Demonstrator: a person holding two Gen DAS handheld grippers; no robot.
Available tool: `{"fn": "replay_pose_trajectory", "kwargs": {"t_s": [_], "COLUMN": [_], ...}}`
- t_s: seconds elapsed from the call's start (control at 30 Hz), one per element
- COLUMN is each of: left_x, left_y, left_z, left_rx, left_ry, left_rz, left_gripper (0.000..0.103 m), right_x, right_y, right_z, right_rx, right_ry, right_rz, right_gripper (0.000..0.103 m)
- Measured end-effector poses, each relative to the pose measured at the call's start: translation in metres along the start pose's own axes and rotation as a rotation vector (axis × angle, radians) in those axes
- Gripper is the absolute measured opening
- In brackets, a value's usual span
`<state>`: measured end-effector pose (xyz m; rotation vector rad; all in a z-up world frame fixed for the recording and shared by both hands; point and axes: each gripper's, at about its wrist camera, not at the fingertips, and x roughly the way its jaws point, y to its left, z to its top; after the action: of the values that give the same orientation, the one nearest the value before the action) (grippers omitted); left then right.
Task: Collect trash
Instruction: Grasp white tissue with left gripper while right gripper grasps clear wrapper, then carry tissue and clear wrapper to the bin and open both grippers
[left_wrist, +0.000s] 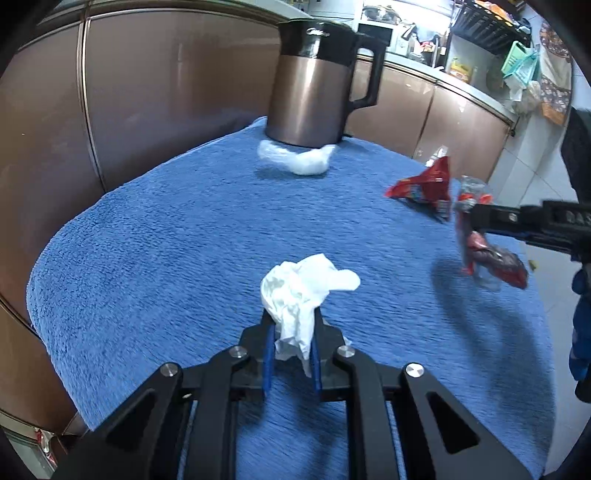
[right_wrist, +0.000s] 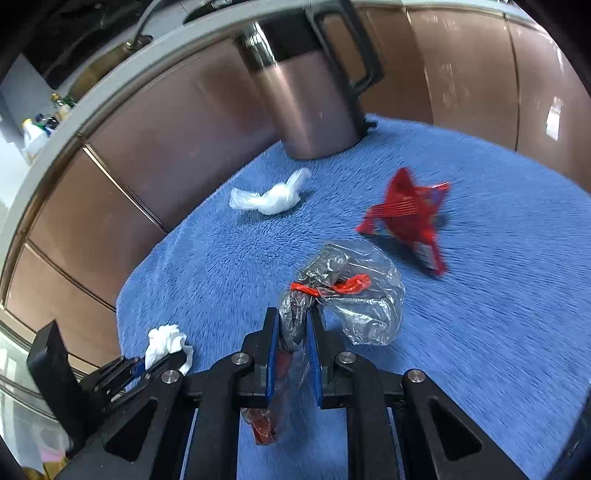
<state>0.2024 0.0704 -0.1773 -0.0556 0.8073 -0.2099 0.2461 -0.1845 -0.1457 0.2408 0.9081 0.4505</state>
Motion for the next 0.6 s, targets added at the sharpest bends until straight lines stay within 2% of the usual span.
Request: {"fn": "replay_pose_trajectory", "kwargs": {"t_s": [0.2,0.4,0.53,0.6], "left_x": [-0.03,-0.061,-0.08,-0.088], "left_y": [-0.014,-0.033,-0.054,-0.069], "left_z": [0.004,0.01,0.013,0.016], "left_rx": [-0.027,0.004,0.042,0.062], "left_ry": [-0.032,-0.071,-0.09,-0.088], "left_rz": [-0.139,-0.173,-0.182,-0.211], "left_gripper": [0.014,0.014,0.014,0.014], "right_x": [-0.065,-0.126,-0.159,-0.173], "right_y": [-0.001,-0.01,-0.027,-0.038], "right_z": [-0.031,-0.065,-0.09,-0.101], "right_rx": [-0.023,-0.011,0.028,0.052], "right_ry": [-0.09,-0.18,-0.226,-0.246], "right_rz": [-0.024,-0.089,-0.146,-0.173], "right_gripper": [0.014,0.014,0.014,0.014]}}
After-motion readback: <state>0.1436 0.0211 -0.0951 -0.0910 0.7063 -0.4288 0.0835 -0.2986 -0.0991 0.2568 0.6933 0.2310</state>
